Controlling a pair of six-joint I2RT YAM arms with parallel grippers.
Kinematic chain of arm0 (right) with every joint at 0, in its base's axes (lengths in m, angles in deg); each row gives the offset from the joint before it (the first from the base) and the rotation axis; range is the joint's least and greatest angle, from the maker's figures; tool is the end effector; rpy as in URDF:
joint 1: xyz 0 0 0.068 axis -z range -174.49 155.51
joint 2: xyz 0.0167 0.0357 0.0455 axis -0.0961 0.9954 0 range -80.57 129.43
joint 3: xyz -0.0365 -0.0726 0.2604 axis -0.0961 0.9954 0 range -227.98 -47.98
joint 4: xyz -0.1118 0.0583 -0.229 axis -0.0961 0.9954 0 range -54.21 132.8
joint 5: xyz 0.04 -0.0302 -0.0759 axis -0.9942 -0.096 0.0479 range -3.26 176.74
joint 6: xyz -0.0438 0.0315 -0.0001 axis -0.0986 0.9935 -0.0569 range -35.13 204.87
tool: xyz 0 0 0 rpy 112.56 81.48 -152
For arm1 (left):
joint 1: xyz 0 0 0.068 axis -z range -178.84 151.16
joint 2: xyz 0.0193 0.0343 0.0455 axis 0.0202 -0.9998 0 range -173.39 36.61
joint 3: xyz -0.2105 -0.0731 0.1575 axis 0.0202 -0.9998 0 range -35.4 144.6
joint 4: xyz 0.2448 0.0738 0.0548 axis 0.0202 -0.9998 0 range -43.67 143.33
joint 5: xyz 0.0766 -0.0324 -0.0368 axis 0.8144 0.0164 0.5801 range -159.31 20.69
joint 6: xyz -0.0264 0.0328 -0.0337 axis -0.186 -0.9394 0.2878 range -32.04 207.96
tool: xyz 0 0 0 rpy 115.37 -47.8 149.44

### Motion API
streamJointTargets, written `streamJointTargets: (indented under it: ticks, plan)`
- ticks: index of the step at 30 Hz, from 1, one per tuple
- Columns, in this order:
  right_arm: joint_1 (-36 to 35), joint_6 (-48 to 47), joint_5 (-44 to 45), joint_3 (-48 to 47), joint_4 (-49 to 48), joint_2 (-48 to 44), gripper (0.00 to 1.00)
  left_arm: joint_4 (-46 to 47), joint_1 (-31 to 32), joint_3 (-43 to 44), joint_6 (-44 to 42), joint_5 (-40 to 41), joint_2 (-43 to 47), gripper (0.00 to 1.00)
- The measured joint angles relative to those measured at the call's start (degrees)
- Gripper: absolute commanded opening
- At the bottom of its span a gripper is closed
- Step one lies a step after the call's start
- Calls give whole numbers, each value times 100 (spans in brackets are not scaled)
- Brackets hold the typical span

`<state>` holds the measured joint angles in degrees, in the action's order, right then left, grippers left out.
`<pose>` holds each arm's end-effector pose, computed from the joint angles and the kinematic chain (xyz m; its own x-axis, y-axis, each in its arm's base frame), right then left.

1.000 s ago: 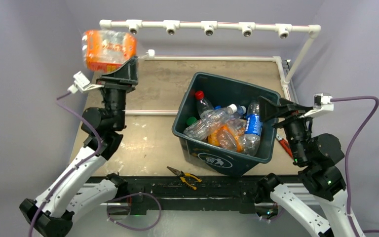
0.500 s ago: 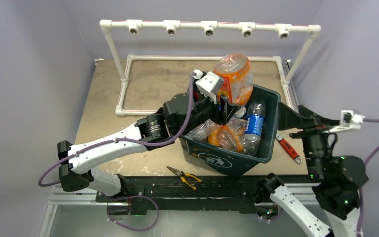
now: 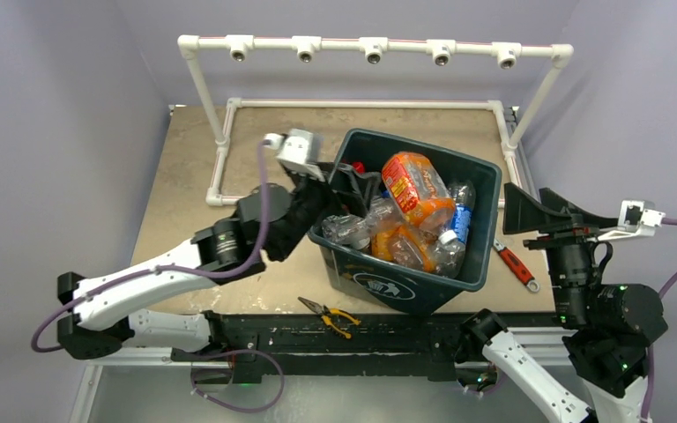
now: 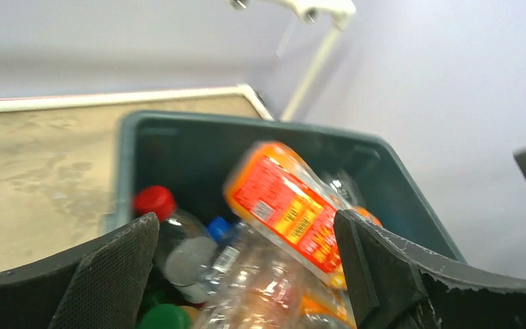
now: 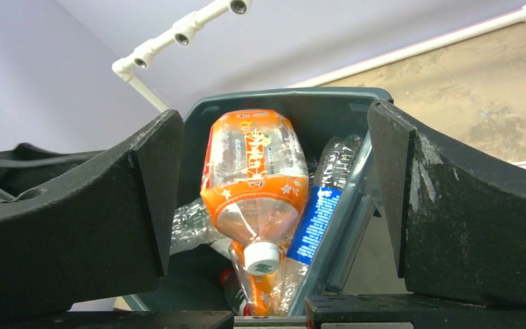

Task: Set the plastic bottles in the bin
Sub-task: Reset both arms

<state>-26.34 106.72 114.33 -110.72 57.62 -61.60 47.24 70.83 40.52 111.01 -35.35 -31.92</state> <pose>0.0118 -0.0120 0.4516 0.2566 0.5476 -0.7964 -0.2136 0.8357 0.5059 0.1097 -0.2389 0.4526 -0.2214 -0.3374 -0.9149 0.5402 0.7387 -0.4031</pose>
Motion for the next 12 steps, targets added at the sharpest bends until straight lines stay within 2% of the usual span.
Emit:
streamJointTargets:
  ticks: [6, 12]
  plan:
    - [0, 0, -20, 50, -13, 101, 99, -227, 0, -87, 393, 1628, 684, 99]
    - [0, -9, -31, 133, -46, 192, 99, -793, 0, -125, 623, 2503, 765, 99]
